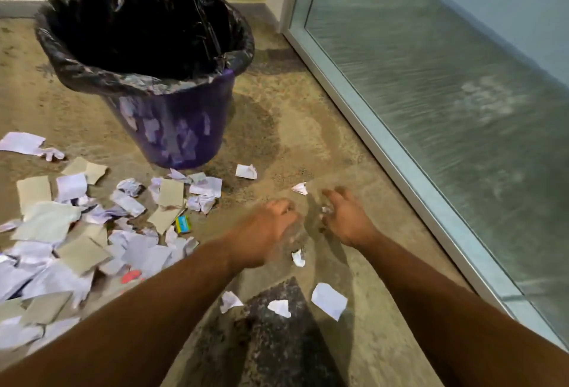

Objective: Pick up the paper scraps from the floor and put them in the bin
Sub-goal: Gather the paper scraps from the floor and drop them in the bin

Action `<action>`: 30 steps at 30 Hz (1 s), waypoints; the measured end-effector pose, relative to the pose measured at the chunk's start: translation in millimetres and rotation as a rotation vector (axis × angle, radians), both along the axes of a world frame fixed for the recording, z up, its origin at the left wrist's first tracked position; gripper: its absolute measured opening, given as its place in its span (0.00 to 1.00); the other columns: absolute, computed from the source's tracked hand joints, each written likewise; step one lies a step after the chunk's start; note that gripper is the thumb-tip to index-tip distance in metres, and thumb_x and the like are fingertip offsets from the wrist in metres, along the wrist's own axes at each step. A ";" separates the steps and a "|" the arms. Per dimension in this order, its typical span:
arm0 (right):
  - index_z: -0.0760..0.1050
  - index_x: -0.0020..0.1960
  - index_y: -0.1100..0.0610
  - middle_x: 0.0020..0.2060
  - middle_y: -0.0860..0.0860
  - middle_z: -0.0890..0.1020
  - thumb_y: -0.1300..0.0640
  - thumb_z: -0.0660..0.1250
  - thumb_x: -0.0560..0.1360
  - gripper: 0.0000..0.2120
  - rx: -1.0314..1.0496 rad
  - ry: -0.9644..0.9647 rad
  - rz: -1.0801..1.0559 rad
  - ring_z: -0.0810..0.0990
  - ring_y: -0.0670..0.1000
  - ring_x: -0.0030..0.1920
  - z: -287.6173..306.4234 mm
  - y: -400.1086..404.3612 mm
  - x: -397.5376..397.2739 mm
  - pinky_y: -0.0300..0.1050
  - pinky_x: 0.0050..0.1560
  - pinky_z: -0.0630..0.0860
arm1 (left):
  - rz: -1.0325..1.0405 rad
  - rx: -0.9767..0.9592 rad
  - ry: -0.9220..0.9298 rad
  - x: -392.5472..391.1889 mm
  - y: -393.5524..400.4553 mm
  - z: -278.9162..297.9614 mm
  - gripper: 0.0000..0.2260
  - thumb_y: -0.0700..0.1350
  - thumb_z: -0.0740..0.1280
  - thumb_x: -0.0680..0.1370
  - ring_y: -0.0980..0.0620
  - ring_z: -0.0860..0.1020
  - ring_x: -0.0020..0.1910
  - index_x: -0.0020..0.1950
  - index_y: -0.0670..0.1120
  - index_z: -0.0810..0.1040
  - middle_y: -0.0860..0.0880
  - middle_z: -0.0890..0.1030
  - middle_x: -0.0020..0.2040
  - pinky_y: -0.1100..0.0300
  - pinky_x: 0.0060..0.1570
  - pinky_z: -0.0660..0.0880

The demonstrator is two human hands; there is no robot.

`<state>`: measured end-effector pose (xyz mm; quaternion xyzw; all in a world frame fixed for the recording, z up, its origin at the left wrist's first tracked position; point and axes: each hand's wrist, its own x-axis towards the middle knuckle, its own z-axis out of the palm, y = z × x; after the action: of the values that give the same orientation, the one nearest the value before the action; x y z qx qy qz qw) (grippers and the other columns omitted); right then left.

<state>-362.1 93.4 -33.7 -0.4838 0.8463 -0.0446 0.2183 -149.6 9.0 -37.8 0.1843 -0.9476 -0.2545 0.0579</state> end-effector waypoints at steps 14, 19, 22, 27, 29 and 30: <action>0.51 0.81 0.51 0.73 0.64 0.60 0.53 0.67 0.78 0.38 -0.017 -0.090 -0.117 0.66 0.68 0.71 -45.8 4.6 0.6 0.56 0.72 0.67 | -0.072 0.100 -0.346 -25.4 92.6 -64.1 0.38 0.63 0.70 0.74 0.43 0.51 0.80 0.79 0.58 0.56 0.48 0.54 0.81 0.41 0.73 0.59; 0.44 0.82 0.47 0.75 0.62 0.58 0.53 0.63 0.81 0.38 0.020 -0.045 -0.030 0.65 0.66 0.71 -48.6 -25.1 17.4 0.58 0.73 0.65 | -0.207 -0.047 -0.296 -36.8 106.9 -76.7 0.34 0.57 0.69 0.77 0.42 0.53 0.78 0.78 0.58 0.57 0.46 0.57 0.79 0.42 0.72 0.62; 0.43 0.82 0.42 0.81 0.58 0.47 0.60 0.58 0.81 0.37 0.072 -0.035 0.070 0.55 0.66 0.77 -48.0 -42.6 26.8 0.62 0.75 0.64 | -0.323 -0.152 -0.311 -37.7 110.3 -81.4 0.27 0.52 0.67 0.80 0.40 0.54 0.79 0.78 0.55 0.62 0.44 0.57 0.79 0.40 0.73 0.59; 0.55 0.81 0.49 0.81 0.59 0.53 0.63 0.52 0.81 0.30 0.172 0.109 0.198 0.56 0.66 0.75 -43.9 -45.4 29.4 0.62 0.72 0.66 | -0.335 -0.127 -0.240 -28.9 106.1 -84.5 0.14 0.46 0.62 0.81 0.42 0.62 0.74 0.67 0.47 0.74 0.44 0.66 0.73 0.44 0.65 0.71; 0.63 0.78 0.54 0.75 0.63 0.63 0.63 0.53 0.81 0.25 0.117 0.159 0.239 0.64 0.65 0.71 -43.2 -40.3 27.8 0.57 0.68 0.70 | -0.319 -0.098 -0.211 -26.8 104.7 -87.2 0.10 0.44 0.63 0.80 0.43 0.66 0.69 0.60 0.44 0.76 0.45 0.69 0.68 0.44 0.57 0.77; 0.66 0.75 0.55 0.72 0.63 0.67 0.63 0.54 0.81 0.22 0.084 0.170 0.254 0.66 0.63 0.68 -43.2 -36.9 26.8 0.55 0.66 0.71 | -0.320 -0.109 -0.208 -26.8 104.3 -88.4 0.09 0.44 0.63 0.79 0.44 0.67 0.67 0.57 0.44 0.77 0.45 0.71 0.66 0.44 0.54 0.78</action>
<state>-335.3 56.5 -76.8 -0.5795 0.7948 0.0597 0.1698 -176.4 113.3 -126.2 0.0532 -0.9780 -0.1885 -0.0718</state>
